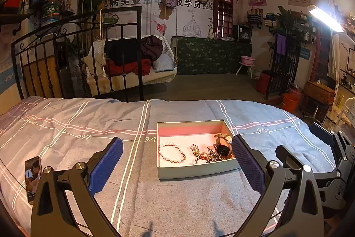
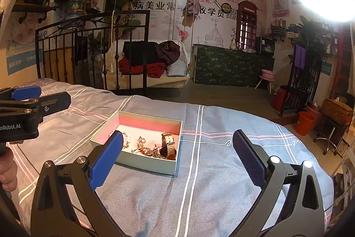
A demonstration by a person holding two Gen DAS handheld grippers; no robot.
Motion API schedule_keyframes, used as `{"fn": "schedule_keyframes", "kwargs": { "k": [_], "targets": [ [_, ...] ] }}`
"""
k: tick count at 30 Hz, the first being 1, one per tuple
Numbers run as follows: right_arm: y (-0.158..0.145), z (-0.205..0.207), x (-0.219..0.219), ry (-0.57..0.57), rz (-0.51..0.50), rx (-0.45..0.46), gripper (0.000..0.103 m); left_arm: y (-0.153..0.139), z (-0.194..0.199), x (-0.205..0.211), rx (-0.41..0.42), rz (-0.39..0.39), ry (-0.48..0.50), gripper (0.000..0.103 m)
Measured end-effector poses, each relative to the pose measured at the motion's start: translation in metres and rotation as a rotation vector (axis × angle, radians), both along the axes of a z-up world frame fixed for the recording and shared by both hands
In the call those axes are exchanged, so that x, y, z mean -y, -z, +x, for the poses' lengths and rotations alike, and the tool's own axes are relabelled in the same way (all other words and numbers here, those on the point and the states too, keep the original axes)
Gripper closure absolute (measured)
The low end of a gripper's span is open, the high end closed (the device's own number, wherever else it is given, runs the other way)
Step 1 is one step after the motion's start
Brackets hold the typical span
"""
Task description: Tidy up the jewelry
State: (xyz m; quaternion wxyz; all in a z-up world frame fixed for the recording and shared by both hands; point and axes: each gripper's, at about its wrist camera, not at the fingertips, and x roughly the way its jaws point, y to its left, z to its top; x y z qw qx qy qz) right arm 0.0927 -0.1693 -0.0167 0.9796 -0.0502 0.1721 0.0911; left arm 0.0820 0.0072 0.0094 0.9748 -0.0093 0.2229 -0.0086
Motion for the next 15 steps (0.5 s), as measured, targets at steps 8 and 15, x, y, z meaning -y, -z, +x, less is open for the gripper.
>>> {"fn": "schedule_keyframes", "kwargs": {
  "k": [8,15],
  "targets": [
    [-0.0007,-0.0001,0.0003,-0.006,0.000,-0.002,0.006,-0.0015,-0.0011,0.0026,0.008,0.012,0.013,0.006],
    [-0.0009,-0.0009,-0.0020,-0.017,-0.007,-0.008,0.006,-0.0012,-0.0003,0.0068,0.005,0.025,0.032,0.006]
  ]
}}
